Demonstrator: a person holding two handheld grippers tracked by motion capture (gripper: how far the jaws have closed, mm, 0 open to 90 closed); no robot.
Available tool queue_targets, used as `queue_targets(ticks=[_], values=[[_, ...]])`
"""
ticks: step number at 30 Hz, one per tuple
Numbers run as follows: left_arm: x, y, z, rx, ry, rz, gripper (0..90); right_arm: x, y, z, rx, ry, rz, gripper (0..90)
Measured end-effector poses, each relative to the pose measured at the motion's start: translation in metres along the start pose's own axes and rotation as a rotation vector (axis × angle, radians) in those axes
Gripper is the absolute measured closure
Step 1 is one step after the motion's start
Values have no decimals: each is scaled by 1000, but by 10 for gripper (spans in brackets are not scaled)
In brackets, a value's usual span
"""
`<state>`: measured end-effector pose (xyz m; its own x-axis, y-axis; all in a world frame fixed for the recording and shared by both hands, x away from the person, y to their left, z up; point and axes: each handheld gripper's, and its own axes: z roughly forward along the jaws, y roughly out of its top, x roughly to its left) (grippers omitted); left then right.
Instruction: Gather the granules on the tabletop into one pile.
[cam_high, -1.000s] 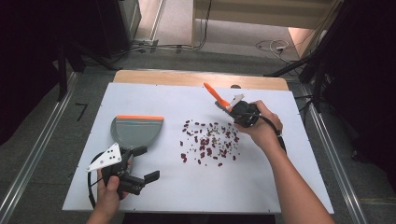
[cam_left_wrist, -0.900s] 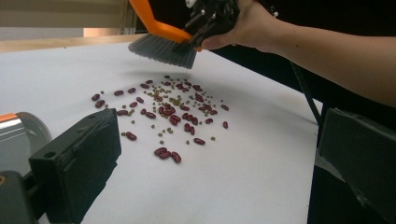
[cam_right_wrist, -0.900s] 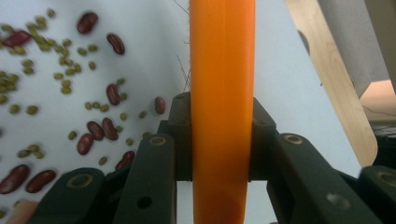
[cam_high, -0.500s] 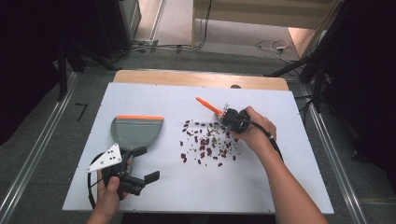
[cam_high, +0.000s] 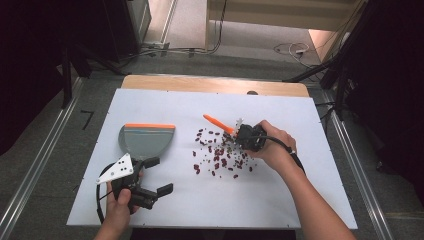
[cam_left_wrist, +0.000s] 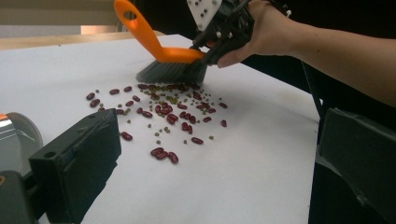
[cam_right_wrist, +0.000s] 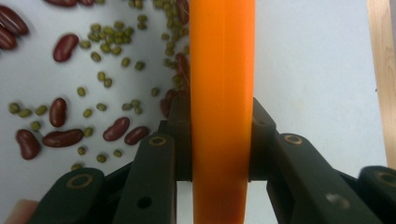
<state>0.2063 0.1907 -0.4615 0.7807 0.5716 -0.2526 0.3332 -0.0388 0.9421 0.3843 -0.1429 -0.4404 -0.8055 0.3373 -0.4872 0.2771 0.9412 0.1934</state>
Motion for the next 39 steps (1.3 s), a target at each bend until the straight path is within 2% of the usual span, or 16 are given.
queue_targets(ticks=[5,7,11,13,16,18,21,23,24,28,30,33,34,35,38,39], values=[[0,0,1,0,1,-1,2,-8,14,0,-68,-23,-39,686],[0,0,0,0,1,-1,2,-9,25,4,-105,-43,-121,685],[1,-1,-2,-6,2,-6,2,-5,50,14,-116,-69,-200,685],[2,-1,-3,-5,3,-6,2,-5,60,19,-129,-82,-214,685],[2,-2,-4,-10,1,-9,2,-1,70,26,-128,-83,-241,685],[3,-2,-4,-7,1,-8,2,5,74,31,-125,-57,-276,685],[2,-2,-4,-9,0,-8,2,8,73,31,-117,-62,-311,685],[2,-2,-3,-8,0,-10,2,11,69,29,-121,-46,-341,686],[2,-2,-3,-6,1,-10,2,13,63,24,-118,-25,-345,685],[1,-1,-3,-4,1,-6,2,18,52,18,-130,-8,-371,685],[0,-1,-2,-5,3,-6,2,22,42,12,-138,0,-411,685],[0,-1,-1,-3,3,-3,2,22,37,7,-142,0,-412,685],[-1,-1,-1,-2,3,-2,2,21,35,5,-140,2,-394,685],[-1,-1,-1,-3,2,-3,2,18,34,3,-153,-17,-392,685],[0,-1,-1,-3,2,-4,2,9,35,1,-179,-26,-361,685],[0,-1,-1,-2,3,-5,2,8,38,1,-180,-31,-368,685]])
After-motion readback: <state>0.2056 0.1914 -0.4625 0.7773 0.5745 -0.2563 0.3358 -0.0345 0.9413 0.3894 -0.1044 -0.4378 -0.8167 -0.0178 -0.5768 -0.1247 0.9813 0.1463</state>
